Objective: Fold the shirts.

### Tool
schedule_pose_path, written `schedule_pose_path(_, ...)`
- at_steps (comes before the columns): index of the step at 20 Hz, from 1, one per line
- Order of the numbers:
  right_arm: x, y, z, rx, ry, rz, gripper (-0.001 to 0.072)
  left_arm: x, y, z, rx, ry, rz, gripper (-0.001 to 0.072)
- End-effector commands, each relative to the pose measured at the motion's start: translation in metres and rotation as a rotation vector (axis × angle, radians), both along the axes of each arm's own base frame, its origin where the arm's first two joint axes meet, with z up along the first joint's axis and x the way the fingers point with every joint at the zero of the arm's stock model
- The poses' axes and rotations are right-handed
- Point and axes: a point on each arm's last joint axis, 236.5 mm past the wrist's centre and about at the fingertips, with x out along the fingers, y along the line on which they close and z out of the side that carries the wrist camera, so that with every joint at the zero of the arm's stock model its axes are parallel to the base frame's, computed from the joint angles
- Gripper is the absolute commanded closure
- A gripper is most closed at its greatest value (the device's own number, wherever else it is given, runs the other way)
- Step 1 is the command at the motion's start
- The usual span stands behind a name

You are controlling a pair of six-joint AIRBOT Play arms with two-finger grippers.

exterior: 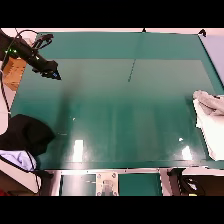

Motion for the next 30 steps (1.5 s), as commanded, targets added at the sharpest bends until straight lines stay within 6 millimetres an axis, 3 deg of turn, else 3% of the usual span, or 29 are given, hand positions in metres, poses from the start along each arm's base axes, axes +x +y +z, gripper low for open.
schedule_pose_path(1,-0.035,0.014,-0.038,0.085,0.165,-0.033,0.0699,-0.002,0.000,0.000,-0.001,0.007,-0.004,0.0686)
schedule_pose_path(5,-0.094,0.034,-0.094,0.180,0.428,-0.041,0.0695,-0.003,0.000,0.000,-0.001,0.012,-0.005,0.0686)
schedule_pose_path(6,-0.104,0.042,-0.107,0.206,0.472,-0.034,0.0579,-0.003,0.000,0.000,-0.001,0.010,-0.004,0.0686)
schedule_pose_path(7,-0.115,0.049,-0.119,0.230,0.516,-0.025,0.0313,-0.002,0.000,0.000,-0.001,0.008,-0.004,0.0686)
schedule_pose_path(8,-0.124,0.054,-0.127,0.253,0.554,-0.018,0.0174,-0.002,0.000,0.000,-0.002,0.008,-0.003,0.0686)
schedule_pose_path(11,-0.113,0.059,-0.134,0.289,0.538,-0.034,0.0203,-0.002,0.000,0.000,-0.002,0.012,0.005,0.0686)
schedule_pose_path(13,-0.072,0.063,-0.127,0.286,0.413,0.001,0.0633,-0.001,0.000,0.000,-0.004,0.022,0.034,0.0687)
schedule_pose_path(15,-0.023,0.065,-0.112,0.237,0.295,0.106,0.0651,-0.001,0.000,0.003,-0.006,0.020,0.054,0.0687)
schedule_pose_path(16,0.007,0.071,-0.103,0.204,0.222,0.189,0.0700,0.001,-0.001,0.007,-0.009,0.011,0.070,0.0687)
schedule_pose_path(17,0.038,0.083,-0.093,0.182,0.143,0.272,0.0701,-0.001,-0.002,0.014,-0.016,0.003,0.075,0.0687)
schedule_pose_path(20,0.131,0.140,-0.060,0.118,-0.151,0.480,0.0701,-0.018,-0.009,0.034,-0.042,-0.001,0.086,0.0687)
schedule_pose_path(21,0.146,0.164,-0.052,0.104,-0.203,0.556,0.0701,-0.030,-0.012,0.038,-0.050,0.006,0.087,0.0687)
schedule_pose_path(22,0.151,0.192,-0.048,0.096,-0.223,0.643,0.0701,-0.042,-0.014,0.039,-0.060,0.010,0.092,0.0687)
schedule_pose_path(24,0.142,0.248,-0.056,0.090,-0.236,0.787,0.0700,-0.075,-0.016,0.034,-0.064,0.018,0.122,0.0687)
schedule_pose_path(27,0.090,0.332,-0.092,0.129,-0.236,0.952,0.0700,-0.137,-0.020,0.008,-0.070,0.026,0.182,0.0687)
schedule_pose_path(30,0.028,0.394,-0.126,0.216,-0.254,1.036,0.0700,-0.199,-0.022,-0.022,-0.067,0.047,0.212,0.0687)
